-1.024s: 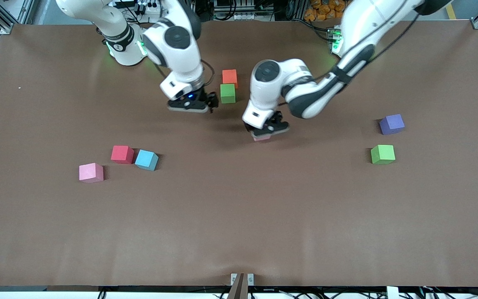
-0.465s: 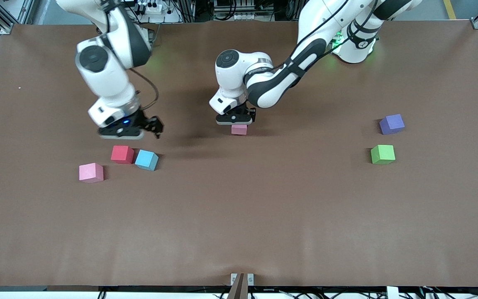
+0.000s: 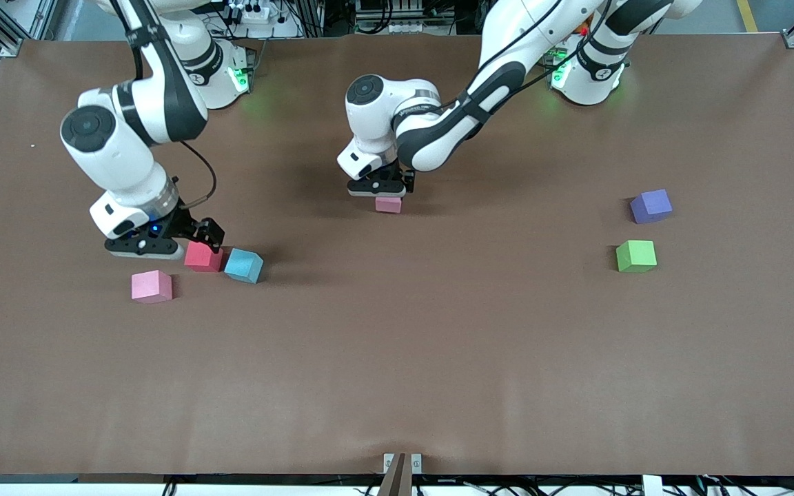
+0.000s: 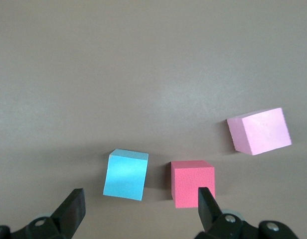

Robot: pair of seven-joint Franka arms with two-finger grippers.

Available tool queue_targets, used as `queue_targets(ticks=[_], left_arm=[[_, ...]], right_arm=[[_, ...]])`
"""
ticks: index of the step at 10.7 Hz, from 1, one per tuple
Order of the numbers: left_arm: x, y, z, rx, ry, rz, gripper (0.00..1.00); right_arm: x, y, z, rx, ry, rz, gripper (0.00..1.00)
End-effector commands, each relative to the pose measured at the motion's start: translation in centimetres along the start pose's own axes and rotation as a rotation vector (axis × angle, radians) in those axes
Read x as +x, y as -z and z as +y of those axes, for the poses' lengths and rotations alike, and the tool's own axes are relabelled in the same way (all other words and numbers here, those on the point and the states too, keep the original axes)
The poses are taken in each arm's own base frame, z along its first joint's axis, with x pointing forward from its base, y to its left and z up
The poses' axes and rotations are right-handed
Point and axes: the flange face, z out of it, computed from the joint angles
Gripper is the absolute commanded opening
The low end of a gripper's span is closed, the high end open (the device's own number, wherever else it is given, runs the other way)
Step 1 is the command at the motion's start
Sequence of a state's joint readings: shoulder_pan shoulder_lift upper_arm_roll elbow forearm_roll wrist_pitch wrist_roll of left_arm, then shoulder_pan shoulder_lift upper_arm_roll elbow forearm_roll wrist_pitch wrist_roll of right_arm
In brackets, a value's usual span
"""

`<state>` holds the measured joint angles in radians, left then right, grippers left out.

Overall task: Arrange blocks into number 1
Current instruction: 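Grasp the cyan cube with the right gripper while the left gripper withdraws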

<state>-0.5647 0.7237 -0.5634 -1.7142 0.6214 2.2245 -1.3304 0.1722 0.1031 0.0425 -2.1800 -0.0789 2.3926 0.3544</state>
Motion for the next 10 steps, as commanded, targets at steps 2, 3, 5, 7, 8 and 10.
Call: queue_targets(ticks=[2,3,5,7,8,10], left_arm=[[-2.1,0.3,1.8,0.016,-0.025,-0.044,0.0],[-2.1,0.3,1.8,0.015,-0.024,-0.047,0.0],[-3.2,-0.2,2.5,0.017,-0.039,-0.056,0.0],[-3.6,-1.2,2.6,0.024,-0.041,-0.073,0.0],[-3.4,-1.2,2.8,0.021,-0.033,-0.074,0.0],[-3.5,-1.4,3.3,0.016,-0.022,-0.076,0.0]], right_arm=[[0.6,-5.9,-1.4,0.061,-0.132,-0.102,1.0],[0.6,-7.1,-1.3,0.06,-0.139,-0.104,1.0],[0.5,-8.9,-1.2,0.055,-0.144,-0.112,1.0],[0.4,-9.9,-1.3,0.051,-0.143,-0.119,0.98],[0.3,-10.3,-1.2,0.054,-0.155,-0.128,0.98],[0.2,-11.1,-0.8,0.063,-0.198,-0.145,0.98]])
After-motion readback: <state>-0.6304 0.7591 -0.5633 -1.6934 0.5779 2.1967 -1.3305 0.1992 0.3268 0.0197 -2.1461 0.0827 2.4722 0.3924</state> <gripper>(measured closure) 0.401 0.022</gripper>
